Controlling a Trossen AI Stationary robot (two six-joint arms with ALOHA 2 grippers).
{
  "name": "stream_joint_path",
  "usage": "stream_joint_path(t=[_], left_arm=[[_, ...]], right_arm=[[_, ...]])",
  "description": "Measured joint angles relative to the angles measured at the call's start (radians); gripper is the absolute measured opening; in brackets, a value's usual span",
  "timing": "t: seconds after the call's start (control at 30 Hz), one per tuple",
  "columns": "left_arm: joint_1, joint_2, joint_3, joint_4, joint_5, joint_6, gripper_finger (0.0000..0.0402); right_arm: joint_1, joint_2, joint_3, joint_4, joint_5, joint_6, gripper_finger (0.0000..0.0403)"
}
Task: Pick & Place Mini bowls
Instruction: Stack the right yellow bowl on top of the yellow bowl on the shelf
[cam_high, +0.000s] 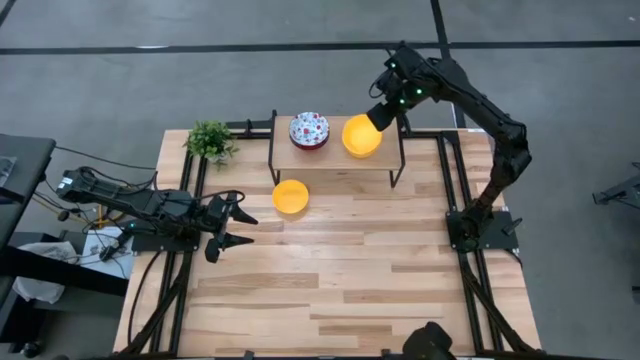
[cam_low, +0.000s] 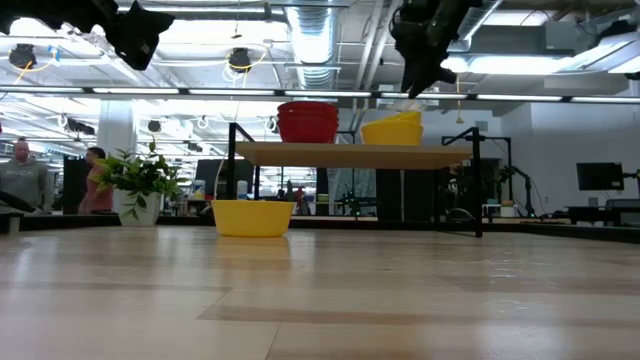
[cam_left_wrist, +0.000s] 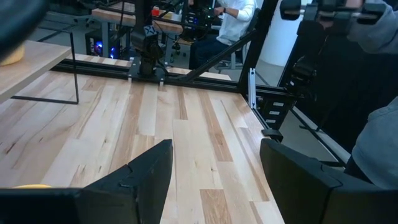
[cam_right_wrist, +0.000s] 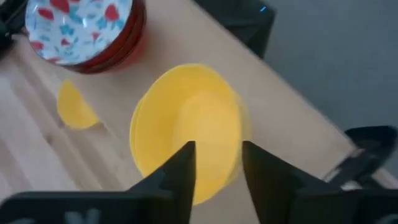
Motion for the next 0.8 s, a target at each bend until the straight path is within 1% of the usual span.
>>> stream_joint_path(t=[0.1,0.2,0.27,0.43,0.53,0.8], left_arm=[[0.0,0.0,0.0,0.0,0.0,0.0,0.0242],[0.0,0.0,0.0,0.0,0.0,-0.013,0.0242],[0.0,0.0,0.0,0.001,0.0,-0.025,0.0242],[0.0,0.0,0.0,0.001,0.0,-0.045,0.0242],[0.0,0.0,0.0,0.001,0.0,-0.045,0.0242],[0.0,0.0,0.0,0.001,0.0,-0.045,0.0242]], right_arm=[[-0.009,0.031,-0.001,-0.026,-0.038,-0.023,0.008],[-0.013,0.058,-0.002,-0.035,-0.041,-0.043,0.003],[-0.022,0.071,-0.002,-0.034,-0.055,-0.057,0.0008],[-0.041,0.091,-0.001,-0.016,-0.117,-0.061,0.0011],[-0.053,0.095,-0.006,-0.014,-0.119,-0.069,0.0002],[-0.065,0.094,-0.013,-0.015,-0.116,-0.071,0.0001]])
